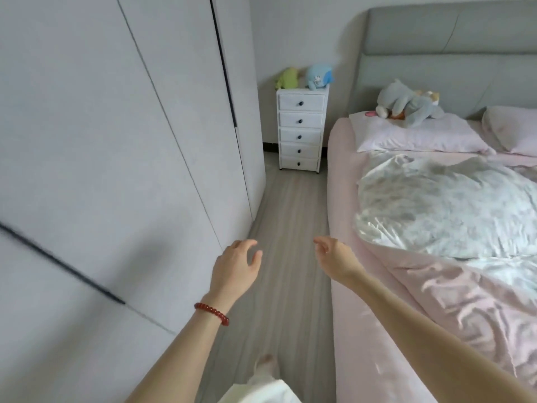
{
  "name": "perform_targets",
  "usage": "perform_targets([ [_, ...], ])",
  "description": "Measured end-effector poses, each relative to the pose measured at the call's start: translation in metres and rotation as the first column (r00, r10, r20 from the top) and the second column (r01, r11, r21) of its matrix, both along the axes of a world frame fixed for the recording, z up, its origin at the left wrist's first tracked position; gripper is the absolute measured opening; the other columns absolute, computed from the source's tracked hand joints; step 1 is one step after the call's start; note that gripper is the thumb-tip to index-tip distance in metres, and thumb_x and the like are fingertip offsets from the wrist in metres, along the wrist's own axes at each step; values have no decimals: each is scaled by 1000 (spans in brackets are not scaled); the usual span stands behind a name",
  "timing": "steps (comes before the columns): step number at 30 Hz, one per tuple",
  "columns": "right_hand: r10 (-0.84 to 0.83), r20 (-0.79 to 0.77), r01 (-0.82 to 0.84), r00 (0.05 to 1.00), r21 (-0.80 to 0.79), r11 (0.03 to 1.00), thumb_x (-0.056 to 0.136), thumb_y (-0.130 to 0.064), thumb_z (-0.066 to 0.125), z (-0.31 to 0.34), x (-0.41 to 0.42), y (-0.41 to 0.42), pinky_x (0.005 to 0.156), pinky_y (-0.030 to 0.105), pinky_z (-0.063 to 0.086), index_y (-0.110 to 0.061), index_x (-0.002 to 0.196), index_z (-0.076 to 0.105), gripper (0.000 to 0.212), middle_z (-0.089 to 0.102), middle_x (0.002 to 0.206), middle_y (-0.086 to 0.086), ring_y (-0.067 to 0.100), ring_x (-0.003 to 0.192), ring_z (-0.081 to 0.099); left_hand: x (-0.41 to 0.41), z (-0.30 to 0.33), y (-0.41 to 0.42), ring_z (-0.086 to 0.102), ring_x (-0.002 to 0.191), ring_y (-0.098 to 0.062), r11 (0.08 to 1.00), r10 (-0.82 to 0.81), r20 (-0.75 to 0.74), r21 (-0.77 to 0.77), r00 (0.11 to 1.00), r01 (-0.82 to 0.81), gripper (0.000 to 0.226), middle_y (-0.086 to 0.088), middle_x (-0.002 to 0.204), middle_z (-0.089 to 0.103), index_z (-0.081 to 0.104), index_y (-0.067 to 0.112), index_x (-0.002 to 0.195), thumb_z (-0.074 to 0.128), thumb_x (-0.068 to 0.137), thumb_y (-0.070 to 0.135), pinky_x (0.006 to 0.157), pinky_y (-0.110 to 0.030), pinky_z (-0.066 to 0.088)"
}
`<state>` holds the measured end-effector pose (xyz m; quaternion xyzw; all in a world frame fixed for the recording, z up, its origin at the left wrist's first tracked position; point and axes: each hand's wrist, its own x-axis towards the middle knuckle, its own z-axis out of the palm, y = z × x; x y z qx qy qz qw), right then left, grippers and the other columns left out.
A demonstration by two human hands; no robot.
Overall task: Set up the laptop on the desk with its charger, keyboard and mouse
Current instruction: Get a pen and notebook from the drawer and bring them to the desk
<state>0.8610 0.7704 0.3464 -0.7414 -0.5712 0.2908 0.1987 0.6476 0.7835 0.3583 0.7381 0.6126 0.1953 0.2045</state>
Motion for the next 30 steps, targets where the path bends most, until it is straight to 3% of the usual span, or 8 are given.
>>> perform_targets([
  [2, 27, -4, -27, 1000, -16, 1000, 94, -16, 36, 0, 10, 36, 96, 33, 40, -14, 123, 56, 36, 58, 128, 9, 30, 119, 52, 2, 0, 40, 57, 108, -23, 999, 35, 18, -19, 999, -34, 29, -4, 118, 61, 58, 16, 115, 50, 90, 28, 89, -36, 46],
  [10, -24, -1, 24, 1000, -20, 1000, 94, -17, 35, -8, 75, 318, 96, 33, 41, -14, 125, 54, 36, 58, 128, 9, 30, 118, 52, 57, -17, 338, 58, 105, -20, 998, 23, 66, -55, 998, -19, 29, -4, 119, 60, 57, 15, 117, 50, 91, 27, 83, -27, 42],
  [16, -168, -18, 168, 986, 0, 986, 93, -16, 37, 4, 159, 469, 96, 34, 42, -14, 122, 55, 34, 60, 126, 7, 29, 115, 54, 161, -4, 521, 57, 108, -19, 989, -137, 100, -43, 985, 142, 28, -3, 119, 61, 58, 15, 115, 49, 91, 26, 89, -28, 42],
  [21, -252, -35, 253, 967, 7, 967, 94, -15, 36, -15, 240, 601, 92, 28, 43, -12, 122, 54, 33, 61, 123, 8, 26, 111, 56, 247, -22, 656, 55, 111, -15, 972, -219, 110, -65, 970, 227, 32, -1, 123, 59, 55, 16, 121, 48, 92, 28, 87, -20, 37],
  [25, -263, -39, 264, 964, 28, 964, 95, -16, 35, -33, 288, 716, 88, 30, 43, -15, 128, 48, 36, 60, 125, 9, 29, 111, 56, 292, -43, 762, 53, 114, -17, 976, -177, 122, -104, 977, 190, 32, -4, 125, 58, 54, 12, 122, 48, 93, 25, 91, -22, 38],
  [30, -251, -26, 252, 968, 55, 966, 94, -17, 35, -42, 322, 860, 89, 34, 45, -15, 131, 44, 37, 55, 129, 7, 28, 113, 54, 330, -50, 889, 54, 114, -22, 989, -57, 121, -129, 991, 72, 30, -9, 122, 59, 56, 9, 119, 51, 91, 20, 96, -34, 44],
])
